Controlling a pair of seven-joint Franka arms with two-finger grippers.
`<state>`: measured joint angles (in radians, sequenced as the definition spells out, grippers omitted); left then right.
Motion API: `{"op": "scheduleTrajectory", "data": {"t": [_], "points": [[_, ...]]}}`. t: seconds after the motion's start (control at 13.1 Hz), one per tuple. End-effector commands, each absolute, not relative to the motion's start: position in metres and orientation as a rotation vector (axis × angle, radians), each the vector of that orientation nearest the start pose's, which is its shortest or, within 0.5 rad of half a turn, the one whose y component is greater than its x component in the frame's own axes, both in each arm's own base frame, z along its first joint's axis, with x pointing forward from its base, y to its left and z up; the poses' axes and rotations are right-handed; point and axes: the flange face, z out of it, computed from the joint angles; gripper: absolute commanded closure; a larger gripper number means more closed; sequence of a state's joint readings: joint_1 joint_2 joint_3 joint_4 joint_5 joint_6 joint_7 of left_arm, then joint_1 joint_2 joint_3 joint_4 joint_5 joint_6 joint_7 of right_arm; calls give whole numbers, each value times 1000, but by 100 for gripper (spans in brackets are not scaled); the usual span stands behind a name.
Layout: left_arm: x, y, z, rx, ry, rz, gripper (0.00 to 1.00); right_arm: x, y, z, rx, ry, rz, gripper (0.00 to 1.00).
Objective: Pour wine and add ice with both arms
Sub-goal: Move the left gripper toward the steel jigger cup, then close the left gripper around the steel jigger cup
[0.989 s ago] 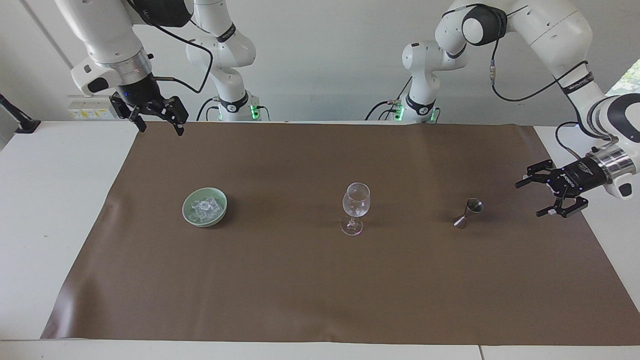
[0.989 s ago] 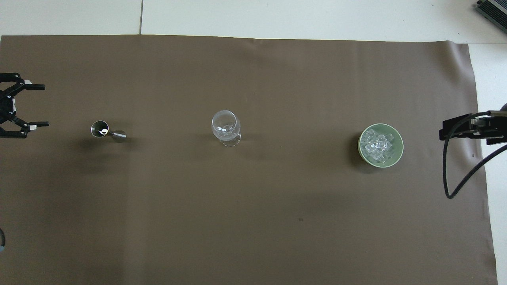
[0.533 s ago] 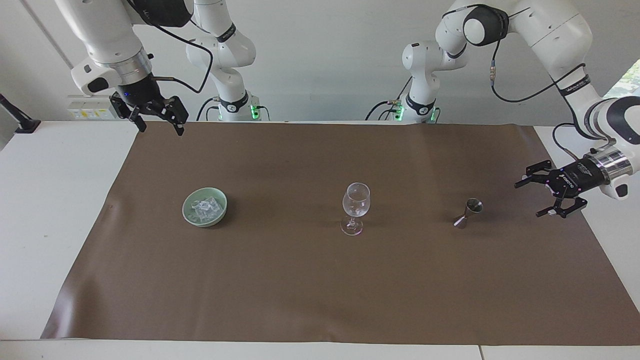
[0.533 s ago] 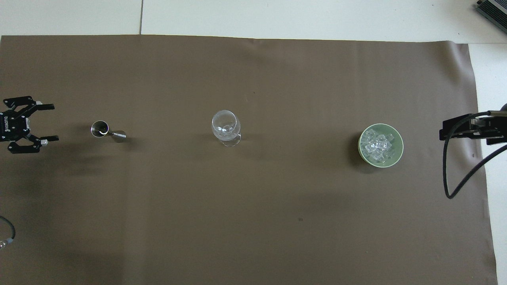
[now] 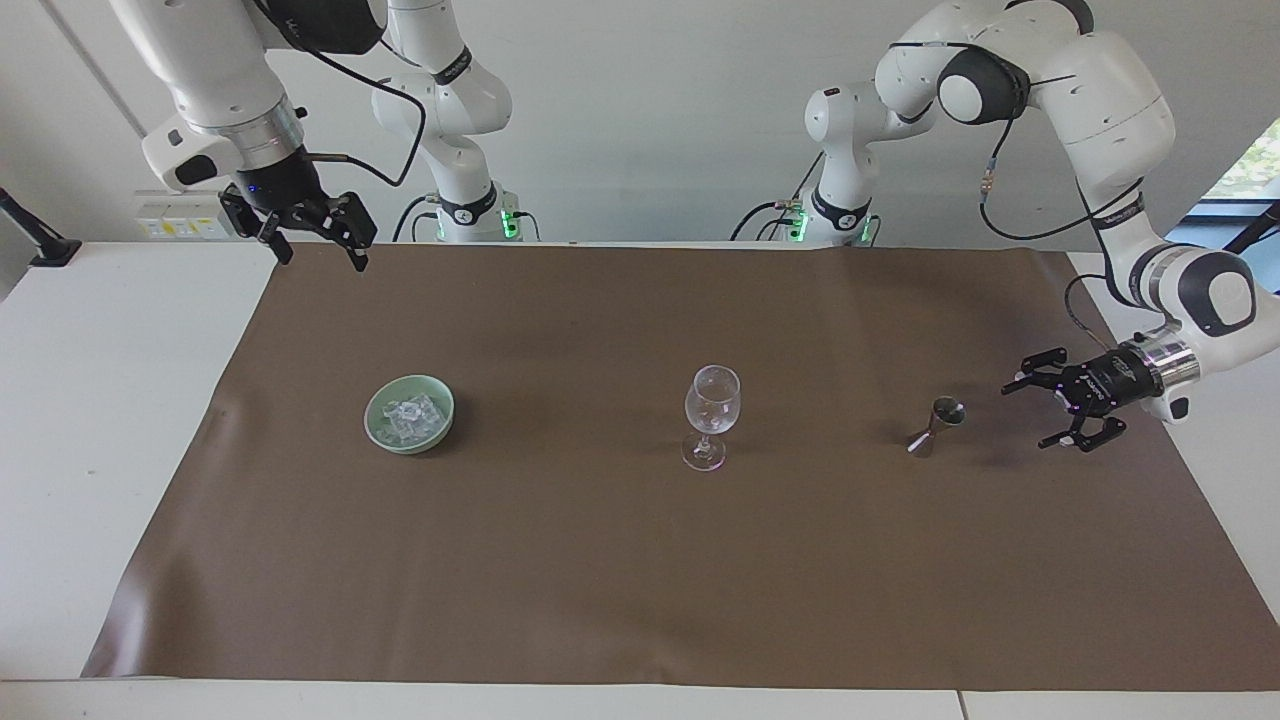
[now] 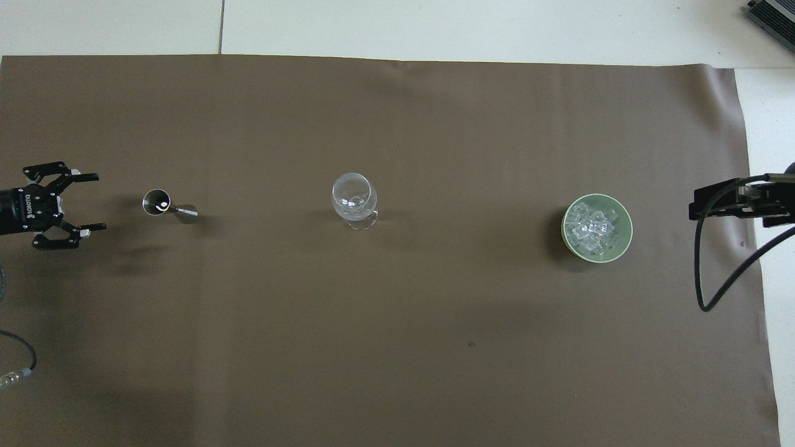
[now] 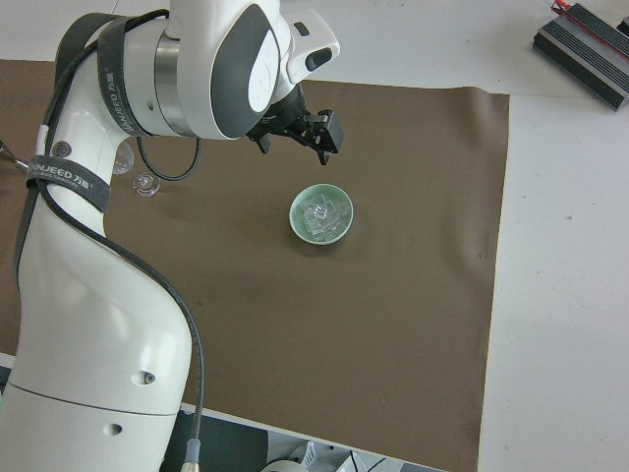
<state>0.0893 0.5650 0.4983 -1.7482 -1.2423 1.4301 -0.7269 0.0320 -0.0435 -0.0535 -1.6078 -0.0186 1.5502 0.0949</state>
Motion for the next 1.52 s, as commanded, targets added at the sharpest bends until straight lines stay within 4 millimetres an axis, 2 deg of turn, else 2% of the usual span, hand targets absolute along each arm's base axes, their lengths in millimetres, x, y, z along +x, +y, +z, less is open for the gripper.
{"op": "scheduleTrajectory", "data": {"t": [0.0,0.15,0.53,0.84,1.45], "points": [[559,195,268,1345,1537,-881,0,534,-19,633,-3146,162,24,0],[549,192,258,1331,1552,-875,0,534,-19,633,-3146,162,24,0],[555,170,249,1301,1554,-863,0,534,-19,633,-3146,162,24,0],[548,154,240,1337,1512,-845,0,534,-19,633,-3146,162,24,0],[545,127,234,1247,1505,-831,0,534,-19,633,-3146,162,24,0]]}}
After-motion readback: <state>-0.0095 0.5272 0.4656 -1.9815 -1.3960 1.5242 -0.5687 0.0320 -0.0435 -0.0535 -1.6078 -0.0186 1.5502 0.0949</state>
